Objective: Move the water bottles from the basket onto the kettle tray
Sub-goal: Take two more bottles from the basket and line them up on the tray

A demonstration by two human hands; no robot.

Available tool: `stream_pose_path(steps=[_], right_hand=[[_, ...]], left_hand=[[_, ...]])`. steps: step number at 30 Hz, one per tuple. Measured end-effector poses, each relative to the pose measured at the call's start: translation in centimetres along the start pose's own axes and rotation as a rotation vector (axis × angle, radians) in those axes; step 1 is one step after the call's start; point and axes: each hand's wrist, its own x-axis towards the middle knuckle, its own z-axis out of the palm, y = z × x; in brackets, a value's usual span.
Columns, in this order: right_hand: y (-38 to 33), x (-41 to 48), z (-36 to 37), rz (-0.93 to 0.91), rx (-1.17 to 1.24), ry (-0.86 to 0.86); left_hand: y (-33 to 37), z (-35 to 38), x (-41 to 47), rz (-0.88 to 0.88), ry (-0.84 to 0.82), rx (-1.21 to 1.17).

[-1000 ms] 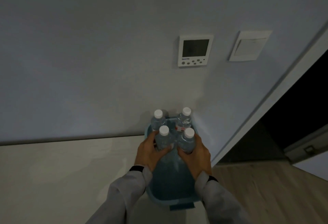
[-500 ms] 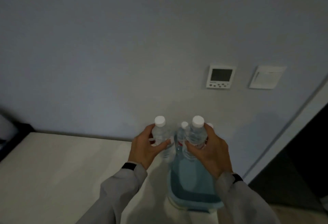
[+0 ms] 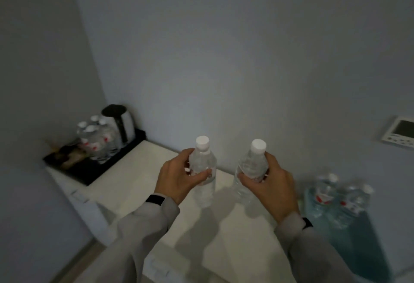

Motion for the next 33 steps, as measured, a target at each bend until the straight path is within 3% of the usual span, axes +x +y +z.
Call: stream_pose_path(steps=[7, 16, 24, 33], right_hand=[[-11.7, 0.8, 13.0, -0.080, 0.094, -0.100], [-21.6, 4.7, 29.3, -0.178, 0.232, -0.253], [-27.5, 10.8, 41.7, -0.244, 0.272, -0.295], [-31.3, 14.9, 49.3, -0.182, 0.273, -0.258]], left_hand=[[-7.2, -15.7, -1.7, -0.059, 0.116, 0.065], [-16.1, -31.1, 0.5, -0.126, 0.247, 0.192], [-24.1, -40.1, 7.6, -0.144, 0.276, 0.237], [-32.1, -45.4, 15.4, -0.101, 0.237, 0.164]])
